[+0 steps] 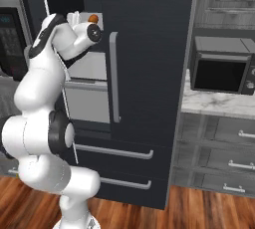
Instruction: Retrieve the mango and banana from the fridge and place them into the bowl on the dining table.
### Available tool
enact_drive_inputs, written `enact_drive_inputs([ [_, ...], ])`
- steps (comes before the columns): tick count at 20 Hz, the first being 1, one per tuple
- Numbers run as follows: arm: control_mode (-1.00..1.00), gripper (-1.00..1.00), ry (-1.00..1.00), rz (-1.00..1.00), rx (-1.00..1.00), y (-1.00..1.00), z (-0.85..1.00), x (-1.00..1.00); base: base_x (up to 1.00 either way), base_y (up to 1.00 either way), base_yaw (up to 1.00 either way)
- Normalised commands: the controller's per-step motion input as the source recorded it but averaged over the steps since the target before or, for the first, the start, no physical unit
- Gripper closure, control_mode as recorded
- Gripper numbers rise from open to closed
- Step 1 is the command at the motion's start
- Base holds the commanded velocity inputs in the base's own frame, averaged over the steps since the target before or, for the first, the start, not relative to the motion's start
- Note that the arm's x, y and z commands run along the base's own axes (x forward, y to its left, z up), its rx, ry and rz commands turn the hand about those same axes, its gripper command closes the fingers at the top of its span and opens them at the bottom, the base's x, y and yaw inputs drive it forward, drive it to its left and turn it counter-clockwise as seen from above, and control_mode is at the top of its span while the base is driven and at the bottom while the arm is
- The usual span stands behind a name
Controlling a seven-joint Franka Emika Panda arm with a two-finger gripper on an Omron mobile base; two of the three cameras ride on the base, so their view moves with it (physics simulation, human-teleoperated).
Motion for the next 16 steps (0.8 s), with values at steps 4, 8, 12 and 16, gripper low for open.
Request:
enact_drive_inputs([
  [4,-1.0,-1.0,0.0,0.12,-0.01,0.58,-0.01,0.06,0.0,0.0,0.0],
  [8,-1.0,-1.0,-0.02,0.24,-0.07,0.97,-0.08,-0.79,0.0,0.0,0.0],
  [12,-1.0,-1.0,-0.04,0.28,-0.1,1.0,-0.1,-1.0,0.0,0.0,0.0],
  [16,-1.0,-1.0,-0.07,0.26,-0.12,1.0,-0.06,-1.0,0.0,0.0,0.0],
])
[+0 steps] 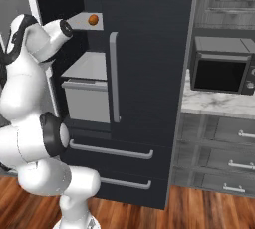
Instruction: Retrieve the mango and banana from the fridge and place them into the bowl on the dining table.
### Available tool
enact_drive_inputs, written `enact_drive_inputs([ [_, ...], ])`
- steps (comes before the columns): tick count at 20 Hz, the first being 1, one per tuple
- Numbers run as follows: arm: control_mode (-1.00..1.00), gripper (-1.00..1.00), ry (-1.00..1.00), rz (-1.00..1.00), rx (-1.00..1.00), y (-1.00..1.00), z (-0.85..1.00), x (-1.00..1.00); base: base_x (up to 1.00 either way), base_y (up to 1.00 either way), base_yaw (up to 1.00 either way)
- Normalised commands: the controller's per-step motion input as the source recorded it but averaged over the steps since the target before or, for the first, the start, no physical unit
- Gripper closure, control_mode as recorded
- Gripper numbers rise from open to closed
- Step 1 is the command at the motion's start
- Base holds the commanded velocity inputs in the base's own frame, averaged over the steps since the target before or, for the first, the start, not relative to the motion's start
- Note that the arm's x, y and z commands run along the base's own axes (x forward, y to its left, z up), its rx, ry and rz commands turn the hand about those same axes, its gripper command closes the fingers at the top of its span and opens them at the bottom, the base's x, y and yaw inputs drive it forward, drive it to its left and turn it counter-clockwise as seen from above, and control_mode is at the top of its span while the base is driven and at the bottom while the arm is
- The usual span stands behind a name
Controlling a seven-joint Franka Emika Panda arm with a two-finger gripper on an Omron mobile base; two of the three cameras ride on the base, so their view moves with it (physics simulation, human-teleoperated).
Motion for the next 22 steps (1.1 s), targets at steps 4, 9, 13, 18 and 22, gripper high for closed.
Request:
enact_drive_inputs([
  [4,-1.0,-1.0,-0.14,0.11,-0.03,0.28,0.2,-0.76,0.0,0.0,0.0],
  [9,-1.0,-1.0,-0.32,-0.01,0.0,-0.57,0.47,-0.56,0.0,0.0,0.0],
  [13,-1.0,-1.0,-0.19,-0.08,0.0,-0.94,0.06,-0.54,0.0,0.0,0.0],
  [18,-1.0,-1.0,0.0,-0.12,-0.07,-1.0,-0.13,-0.39,0.0,0.0,0.0],
  [22,-1.0,-1.0,0.01,0.0,-0.33,-0.71,-0.06,-0.09,0.0,0.0,0.0],
])
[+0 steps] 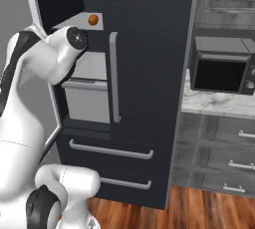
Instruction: Retrieve the mango and banana from the fridge and place them into the bowl on the dining table.
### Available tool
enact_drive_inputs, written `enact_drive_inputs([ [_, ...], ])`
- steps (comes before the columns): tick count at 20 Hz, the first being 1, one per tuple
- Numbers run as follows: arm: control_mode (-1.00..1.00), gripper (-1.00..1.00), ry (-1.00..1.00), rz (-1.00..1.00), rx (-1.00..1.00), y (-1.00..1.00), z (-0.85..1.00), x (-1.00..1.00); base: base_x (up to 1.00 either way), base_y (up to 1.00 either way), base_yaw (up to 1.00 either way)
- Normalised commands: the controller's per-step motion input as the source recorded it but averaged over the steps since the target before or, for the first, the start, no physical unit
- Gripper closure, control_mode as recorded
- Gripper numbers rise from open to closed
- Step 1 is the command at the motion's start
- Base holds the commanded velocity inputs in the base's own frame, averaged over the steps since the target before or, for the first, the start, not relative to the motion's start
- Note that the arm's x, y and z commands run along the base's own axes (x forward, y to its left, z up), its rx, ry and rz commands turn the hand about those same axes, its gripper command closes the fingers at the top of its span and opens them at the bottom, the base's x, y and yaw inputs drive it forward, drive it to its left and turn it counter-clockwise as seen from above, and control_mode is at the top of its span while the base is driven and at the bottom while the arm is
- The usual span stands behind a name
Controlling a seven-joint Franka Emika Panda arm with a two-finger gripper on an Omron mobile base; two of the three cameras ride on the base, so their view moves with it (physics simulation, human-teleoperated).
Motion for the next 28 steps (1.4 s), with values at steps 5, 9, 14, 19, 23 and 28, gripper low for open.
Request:
enact_drive_inputs([
  [5,-1.0,-1.0,0.04,0.0,-0.39,-0.61,0.0,0.0,0.0,0.0,0.0],
  [9,-1.0,-1.0,0.11,0.0,-0.41,-0.66,0.0,0.0,0.0,0.0,0.0],
  [14,-1.0,-1.0,0.03,0.01,-0.43,-0.59,-0.2,0.0,0.0,0.0,0.0],
  [19,-1.0,-1.0,-0.13,0.04,-0.39,-0.37,-0.32,0.03,0.0,0.0,0.0],
  [23,-1.0,-1.0,-0.15,0.09,-0.28,-0.14,-0.17,0.18,0.0,0.0,0.0],
  [28,-1.0,-1.0,-0.09,0.03,-0.04,-0.13,0.0,0.1,0.0,0.0,0.0],
])
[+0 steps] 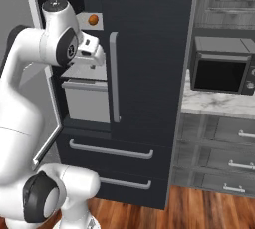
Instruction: Retrieve the mango and banana from the fridge and place them into the bowl on the dining table.
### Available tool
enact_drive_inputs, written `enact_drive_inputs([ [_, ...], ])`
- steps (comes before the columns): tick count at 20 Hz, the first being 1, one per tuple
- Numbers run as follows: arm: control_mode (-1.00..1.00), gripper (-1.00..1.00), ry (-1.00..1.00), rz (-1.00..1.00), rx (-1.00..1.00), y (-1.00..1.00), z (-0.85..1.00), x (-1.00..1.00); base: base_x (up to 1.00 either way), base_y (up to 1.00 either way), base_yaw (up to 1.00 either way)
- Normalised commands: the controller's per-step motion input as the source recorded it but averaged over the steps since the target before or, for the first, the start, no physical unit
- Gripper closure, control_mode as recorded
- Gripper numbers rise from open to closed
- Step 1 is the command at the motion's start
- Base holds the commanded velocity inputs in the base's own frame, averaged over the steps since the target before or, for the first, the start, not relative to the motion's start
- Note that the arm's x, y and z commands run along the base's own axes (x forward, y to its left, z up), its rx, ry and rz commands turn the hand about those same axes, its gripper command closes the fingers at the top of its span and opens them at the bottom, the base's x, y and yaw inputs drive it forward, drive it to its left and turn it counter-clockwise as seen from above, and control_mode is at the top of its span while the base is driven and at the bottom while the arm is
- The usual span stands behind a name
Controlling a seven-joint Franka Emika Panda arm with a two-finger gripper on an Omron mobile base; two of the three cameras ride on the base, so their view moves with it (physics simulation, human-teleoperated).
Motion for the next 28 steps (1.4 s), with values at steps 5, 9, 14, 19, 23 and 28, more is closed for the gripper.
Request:
enact_drive_inputs([
  [5,-1.0,-1.0,-0.03,0.0,0.03,-0.25,0.0,0.01,0.0,0.0,0.0],
  [9,-1.0,-1.0,0.0,0.0,0.06,-0.34,0.0,0.29,0.0,0.0,0.0],
  [14,-1.0,-1.0,-0.07,0.0,0.03,-0.26,-0.06,0.49,0.0,0.0,0.0],
  [19,-1.0,-1.0,-0.14,0.0,0.0,-0.1,-0.28,0.63,0.0,0.0,0.0],
  [23,-1.0,-1.0,-0.26,0.0,0.0,0.0,-0.31,0.44,0.0,0.0,0.0],
  [28,-1.0,-1.0,-0.12,0.0,0.0,0.0,-0.07,0.33,0.0,0.0,0.0],
])
